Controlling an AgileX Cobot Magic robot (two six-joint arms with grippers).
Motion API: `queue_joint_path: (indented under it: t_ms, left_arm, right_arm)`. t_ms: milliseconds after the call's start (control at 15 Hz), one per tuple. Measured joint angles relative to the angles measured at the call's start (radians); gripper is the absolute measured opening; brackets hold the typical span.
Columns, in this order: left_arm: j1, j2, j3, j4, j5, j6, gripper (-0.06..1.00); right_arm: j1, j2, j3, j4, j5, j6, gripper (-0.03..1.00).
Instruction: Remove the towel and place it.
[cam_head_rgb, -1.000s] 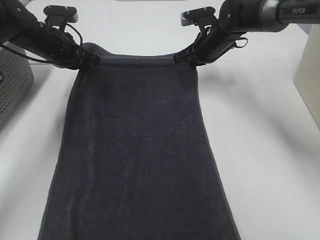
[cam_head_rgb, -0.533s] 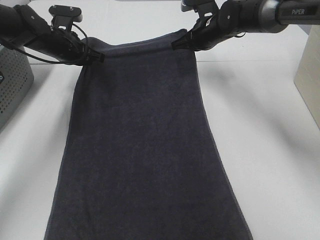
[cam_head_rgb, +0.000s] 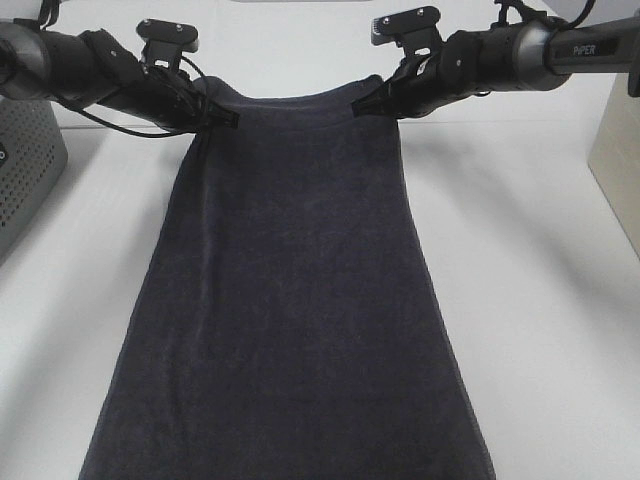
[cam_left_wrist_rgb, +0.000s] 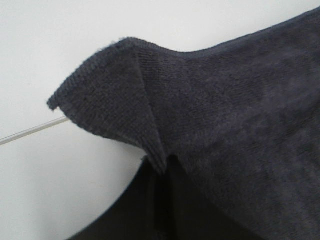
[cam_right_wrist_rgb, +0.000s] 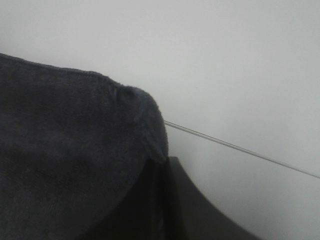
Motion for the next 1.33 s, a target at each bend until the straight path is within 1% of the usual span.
queue_joint_path:
  t_ms: [200,400,867,933,1000,1067,1133,1200,1267,1333]
  left_arm:
    - [0.000,0.039,-0.042,0.000,-0.012,0.000,0.01]
    - [0.000,0.062,-0.076,0.000,-0.030,0.000,0.01]
    - [0.000,0.112,-0.085,0.000,-0.064,0.000,0.02]
    - [0.000,0.114,-0.085,0.000,-0.069,0.000,0.03]
    - [0.000,0.114,-0.087,0.000,-0.081,0.000,0.08]
    - [0.000,0.114,-0.088,0.000,-0.095,0.000,0.16]
    - [0.000,0.114,-0.088,0.000,-0.114,0.000,0.27]
    - [0.000,0.114,-0.088,0.000,-0.131,0.000,0.40]
    - [0.000,0.114,-0.088,0.000,-0.151,-0.001,0.54]
    - [0.000,0.114,-0.088,0.000,-0.164,-0.001,0.66]
  right_arm:
    - [-0.019,0.009,0.000,0.015,-0.051,0.000,0.01]
    - [-0.020,0.046,-0.001,0.018,-0.061,0.000,0.01]
    - [-0.020,0.079,-0.011,0.045,-0.090,0.000,0.01]
    - [-0.020,0.080,-0.011,0.047,-0.090,0.000,0.02]
    - [-0.020,0.080,-0.011,0.047,-0.090,0.000,0.08]
    - [-0.020,0.080,-0.011,0.049,-0.102,0.000,0.16]
    - [-0.020,0.080,-0.011,0.056,-0.106,0.000,0.30]
    - [-0.020,0.080,-0.011,0.060,-0.108,0.000,0.43]
    - [-0.022,0.080,-0.011,0.066,-0.108,0.000,0.55]
    - [-0.022,0.080,-0.011,0.066,-0.103,0.000,0.63]
